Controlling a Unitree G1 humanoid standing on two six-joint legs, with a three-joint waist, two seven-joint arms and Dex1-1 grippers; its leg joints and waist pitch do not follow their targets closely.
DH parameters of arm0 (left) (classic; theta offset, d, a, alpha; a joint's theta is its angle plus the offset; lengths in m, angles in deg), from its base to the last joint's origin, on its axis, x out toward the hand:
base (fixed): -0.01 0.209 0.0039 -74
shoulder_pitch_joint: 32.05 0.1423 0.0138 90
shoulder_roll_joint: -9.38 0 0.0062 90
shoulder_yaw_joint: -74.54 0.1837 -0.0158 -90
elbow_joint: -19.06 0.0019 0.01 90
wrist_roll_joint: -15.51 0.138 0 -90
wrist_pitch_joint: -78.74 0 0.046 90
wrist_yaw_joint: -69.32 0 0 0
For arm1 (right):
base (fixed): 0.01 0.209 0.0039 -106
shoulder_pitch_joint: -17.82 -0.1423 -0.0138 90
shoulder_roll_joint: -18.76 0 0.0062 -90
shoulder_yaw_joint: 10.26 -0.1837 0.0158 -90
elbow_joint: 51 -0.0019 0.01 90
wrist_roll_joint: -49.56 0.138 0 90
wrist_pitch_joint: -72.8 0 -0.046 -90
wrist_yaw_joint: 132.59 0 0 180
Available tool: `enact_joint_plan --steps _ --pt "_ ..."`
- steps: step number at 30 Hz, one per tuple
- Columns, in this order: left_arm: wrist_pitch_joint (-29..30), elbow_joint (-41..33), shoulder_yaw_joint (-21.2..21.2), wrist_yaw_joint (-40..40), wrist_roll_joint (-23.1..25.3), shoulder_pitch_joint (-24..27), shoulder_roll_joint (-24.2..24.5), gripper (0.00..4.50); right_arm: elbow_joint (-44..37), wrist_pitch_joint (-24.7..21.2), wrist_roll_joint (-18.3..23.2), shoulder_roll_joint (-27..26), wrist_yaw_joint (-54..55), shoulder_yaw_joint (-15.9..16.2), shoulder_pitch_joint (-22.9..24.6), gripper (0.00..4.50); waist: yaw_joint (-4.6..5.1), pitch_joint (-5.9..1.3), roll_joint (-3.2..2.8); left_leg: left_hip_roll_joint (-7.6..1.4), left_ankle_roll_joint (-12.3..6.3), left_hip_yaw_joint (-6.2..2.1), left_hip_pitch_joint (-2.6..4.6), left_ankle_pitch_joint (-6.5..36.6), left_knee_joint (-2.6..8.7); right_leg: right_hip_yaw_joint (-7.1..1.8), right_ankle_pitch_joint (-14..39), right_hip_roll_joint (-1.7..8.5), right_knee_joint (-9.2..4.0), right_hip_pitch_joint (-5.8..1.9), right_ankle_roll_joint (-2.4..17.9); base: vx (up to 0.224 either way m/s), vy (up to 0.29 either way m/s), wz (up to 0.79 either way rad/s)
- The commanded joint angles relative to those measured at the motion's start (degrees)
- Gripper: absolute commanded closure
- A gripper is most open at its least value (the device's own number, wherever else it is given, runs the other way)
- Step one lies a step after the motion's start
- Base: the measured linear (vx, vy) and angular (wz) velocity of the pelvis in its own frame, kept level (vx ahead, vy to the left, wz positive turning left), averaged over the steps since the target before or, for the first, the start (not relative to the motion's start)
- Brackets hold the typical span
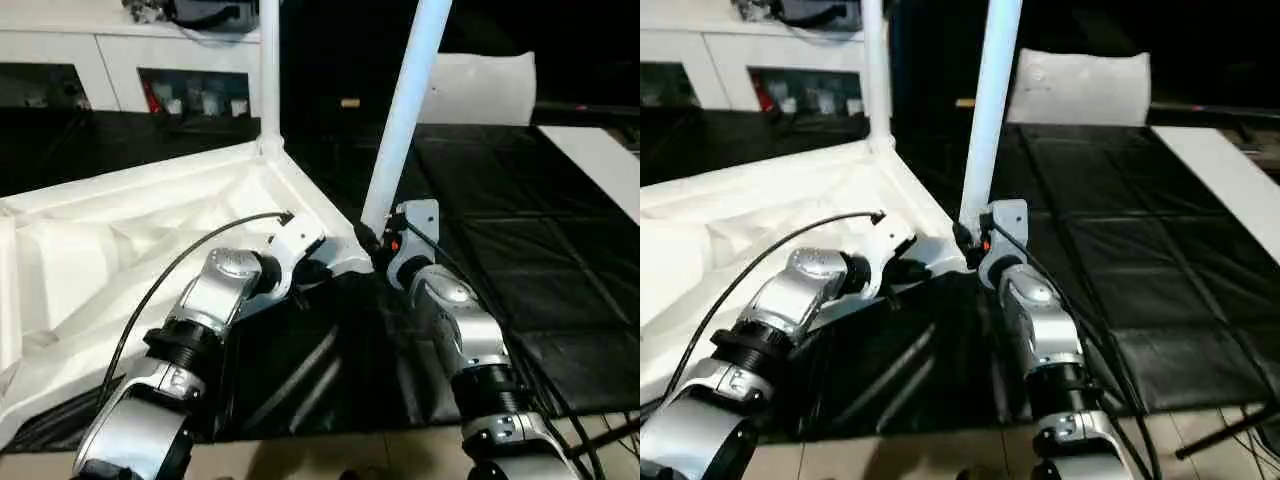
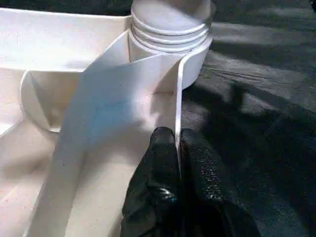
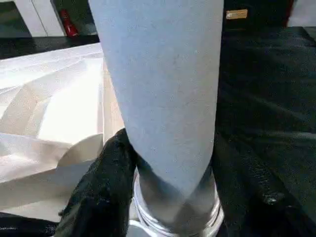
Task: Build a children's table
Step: Rotate leg to tighten
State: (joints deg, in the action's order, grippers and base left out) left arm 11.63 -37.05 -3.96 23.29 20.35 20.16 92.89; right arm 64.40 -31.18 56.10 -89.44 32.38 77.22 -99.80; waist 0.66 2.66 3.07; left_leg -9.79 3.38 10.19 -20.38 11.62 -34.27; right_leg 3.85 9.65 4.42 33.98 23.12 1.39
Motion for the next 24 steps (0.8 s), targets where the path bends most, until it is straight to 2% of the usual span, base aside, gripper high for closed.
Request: enact_joint_plan --steps 1,2,5,6,7,10,11,12,14,15,17,21,24 --pt "-3.9 -4.0 -0.3 -1.0 -3.8 -0.7 -3.2 4.5 0.5 -1.2 1.5 -3.1 -5.5 5.4 1.0 1.82 -0.49 -3.5 0.59 -3.13 -4.44 -0.92 0.1 7.8 4.17 -2.97 12.4 4.31 -3.76 -2.53 11.1 0.067 -0.018 0.04" --pt "-3.9 -4.0 -0.3 -1.0 -3.8 -0.7 -3.2 4.5 0.5 -1.2 1.5 -3.1 -5.5 5.4 1.0 1.58 -0.8 -3.56 0.73 -3.02 -5.68 -0.8 -0.24 5.3 4.03 -3.0 10.2 4.35 -3.41 -2.92 11.7 0.0 0.0 0.0" --pt "-7.4 -6.6 1.5 -7.4 -3.6 2.6 2.0 4.5 -3.0 1.6 1.8 2.3 -12.3 6.0 4.0 1.46 -1.31 -3.56 0.74 -3.1 -6.85 -0.82 -0.53 3.7 4.0 -2.92 8.9 4.47 -3.22 -3.38 11.8 0.0 0.0 0.0" --pt "-7.9 -6.8 1.7 -8.2 -3.4 3.1 2.9 4.5 -3.8 1.9 2.0 3.4 -13.9 6.0 4.5 1.37 -1.45 -3.64 0.64 -3.22 -7.32 -0.73 -0.29 3.1 3.92 -2.97 7.7 4.46 -3.08 -3.31 12.0 0.0 0.0 0.0" --pt "-9.0 -6.8 1.9 -9.2 -3.3 3.5 3.9 4.5 -4.6 2.0 2.3 4.5 -15.5 6.0 5.0 1.26 -1.31 -3.62 0.74 -3.17 -7.63 -0.65 -0.39 2.9 3.86 -3.0 7.2 4.27 -3.01 -3.28 12.1 0.0 0.0 0.0" --pt "-12.7 -7.1 2.8 -16.0 -3.8 5.3 8.2 4.5 -7.4 3.6 4.2 11.2 -25.7 6.3 6.8 1.06 -1.51 -3.17 0.6 -3.41 -6.7 -0.77 -0.09 6.1 4.16 -2.9 13.0 4.22 -3.71 -3.0 11.3 0.0 0.0 0.0" --pt "-12.8 -7.1 2.9 -16.2 -3.8 5.3 8.4 4.5 -7.5 3.7 4.3 11.6 -26.4 6.3 6.9 0.95 -1.51 -3.14 0.66 -3.47 -6.28 -0.75 -0.06 6.9 4.19 -2.93 14.1 4.19 -3.78 -3.04 11.0 0.0 0.0 0.0" --pt "-14.3 -7.2 3.4 -18.6 -3.8 5.8 9.9 4.5 -7.8 4.3 5.0 14.0 -30.3 6.2 7.0 0.83 -1.42 -3.07 0.64 -3.66 -5.36 -0.85 0.03 7.9 4.29 -3.0 15.2 4.23 -3.72 -2.9 10.9 0.0 0.0 0.0" --pt "-15.7 -7.4 4.0 -21.3 -4.1 6.3 11.4 4.5 -7.8 4.4 5.6 16.0 -33.5 6.1 6.8 0.68 -1.35 -3.05 0.72 -3.72 -5.06 -0.86 0.12 8.2 4.31 -3.02 15.0 4.19 -3.68 -2.79 11.1 0.0 0.0 0.0" --pt "-16.0 -7.7 4.2 -23.0 -4.5 6.7 12.2 4.5 -7.8 4.6 6.1 17.1 -35.6 6.1 6.7 0.68 -1.42 -2.92 0.68 -3.7 -4.72 -0.8 0.37 9.2 4.35 -3.01 15.7 4.13 -3.78 -2.51 11.3 0.0 0.0 0.0" --pt "-17.5 -8.2 4.6 -27.0 -5.6 7.3 14.0 4.5 -7.3 4.4 7.0 19.8 -40.5 6.5 6.0 0.48 -1.56 -2.95 0.89 -3.69 -4.53 -0.9 0.27 9.7 4.34 -2.99 16.7 4.32 -3.72 -2.76 11.3 0.0 0.0 0.0" --pt "-18.5 -9.5 6.0 -34.1 -7.0 8.0 16.9 4.5 -6.5 4.1 8.4 24.5 -51.6 9.0 4.6 0.38 -1.66 -3.01 1.15 -3.68 -5.16 -0.82 0.13 8.6 4.18 -3.03 15.1 4.33 -3.38 -2.78 11.9 0.0 0.0 0.0" --pt "-20.0 -9.8 7.4 -38.1 -6.9 8.5 18.6 4.5 -4.8 5.8 9.1 26.9 -59.6 10.8 3.3 0.38 -1.98 -2.97 1.38 -3.77 -5.25 -0.74 0.29 8.5 4.06 -3.09 15.1 4.47 -3.4 -2.66 12.4 0.0 0.0 0.0"
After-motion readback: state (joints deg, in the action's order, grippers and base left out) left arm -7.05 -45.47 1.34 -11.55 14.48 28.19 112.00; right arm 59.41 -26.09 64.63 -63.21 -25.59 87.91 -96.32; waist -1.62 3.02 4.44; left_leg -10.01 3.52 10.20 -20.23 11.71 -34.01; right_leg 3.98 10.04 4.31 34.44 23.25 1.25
